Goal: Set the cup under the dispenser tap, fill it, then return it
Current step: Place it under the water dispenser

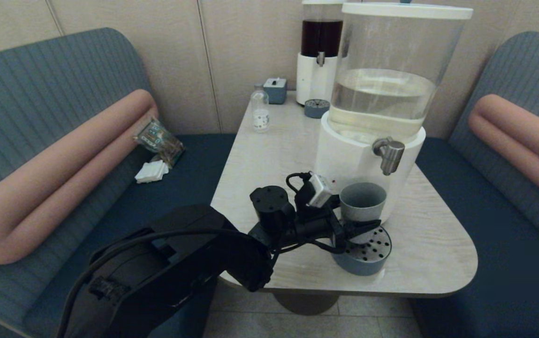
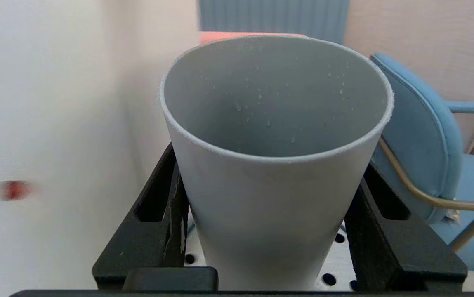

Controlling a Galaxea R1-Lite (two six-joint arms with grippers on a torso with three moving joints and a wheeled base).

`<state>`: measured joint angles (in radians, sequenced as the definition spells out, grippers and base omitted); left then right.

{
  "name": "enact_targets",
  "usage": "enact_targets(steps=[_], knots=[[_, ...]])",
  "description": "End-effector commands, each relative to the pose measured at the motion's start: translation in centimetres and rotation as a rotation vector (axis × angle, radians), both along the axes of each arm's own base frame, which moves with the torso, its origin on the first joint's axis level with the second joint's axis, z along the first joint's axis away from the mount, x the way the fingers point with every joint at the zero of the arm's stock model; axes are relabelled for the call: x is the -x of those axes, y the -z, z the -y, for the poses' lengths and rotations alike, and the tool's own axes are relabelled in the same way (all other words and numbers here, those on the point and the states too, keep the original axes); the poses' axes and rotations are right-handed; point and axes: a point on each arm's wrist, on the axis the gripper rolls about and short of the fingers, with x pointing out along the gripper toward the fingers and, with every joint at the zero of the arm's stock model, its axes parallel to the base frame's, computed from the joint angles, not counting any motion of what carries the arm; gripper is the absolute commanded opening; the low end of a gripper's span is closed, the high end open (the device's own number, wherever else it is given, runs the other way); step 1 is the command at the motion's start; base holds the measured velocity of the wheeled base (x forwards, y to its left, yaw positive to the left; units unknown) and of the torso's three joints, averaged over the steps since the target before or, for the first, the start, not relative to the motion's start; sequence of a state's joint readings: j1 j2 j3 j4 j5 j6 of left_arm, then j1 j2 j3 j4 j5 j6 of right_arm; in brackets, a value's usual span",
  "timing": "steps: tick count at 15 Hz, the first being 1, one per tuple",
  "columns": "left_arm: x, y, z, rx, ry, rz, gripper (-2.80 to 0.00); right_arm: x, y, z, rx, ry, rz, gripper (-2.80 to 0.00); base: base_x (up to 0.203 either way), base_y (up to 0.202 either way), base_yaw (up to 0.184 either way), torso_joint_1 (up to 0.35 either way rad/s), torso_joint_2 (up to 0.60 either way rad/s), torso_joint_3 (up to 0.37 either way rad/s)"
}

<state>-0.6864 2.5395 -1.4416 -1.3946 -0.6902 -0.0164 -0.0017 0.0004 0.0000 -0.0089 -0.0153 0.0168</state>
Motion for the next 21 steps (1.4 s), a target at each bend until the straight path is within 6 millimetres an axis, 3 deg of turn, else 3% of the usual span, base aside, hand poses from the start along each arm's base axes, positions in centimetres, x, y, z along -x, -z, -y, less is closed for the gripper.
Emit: enact_targets(steps=[1,13,14,21], knots=[[-0.3,1.0,0.4,-0.003,0.007,-0.002,-2.80,0.0,0.0,0.0,0.000,0.000,-0.001,-2.80,0.000,0.000,0.000,0.000,0.00,0.000],[-1.8,2.6,1.6,-0.006,0.009,-0.009,-2.80,0.0,0.0,0.0,0.000,0.000,-0.001,-2.80,0.000,0.000,0.000,0.000,0.00,0.000],[-1.8,2.9,1.7,-0.009,0.009,-0.011,0.00,0.0,0.0,0.0,0.000,0.000,-0.001,-2.80,0.000,0.000,0.000,0.000,0.00,0.000],[-1.4,0.8,1.4,0.014,0.009,0.015,0.00,0.0,0.0,0.0,0.000,0.000,-0.001,-2.80,0.000,0.000,0.000,0.000,0.00,0.000]])
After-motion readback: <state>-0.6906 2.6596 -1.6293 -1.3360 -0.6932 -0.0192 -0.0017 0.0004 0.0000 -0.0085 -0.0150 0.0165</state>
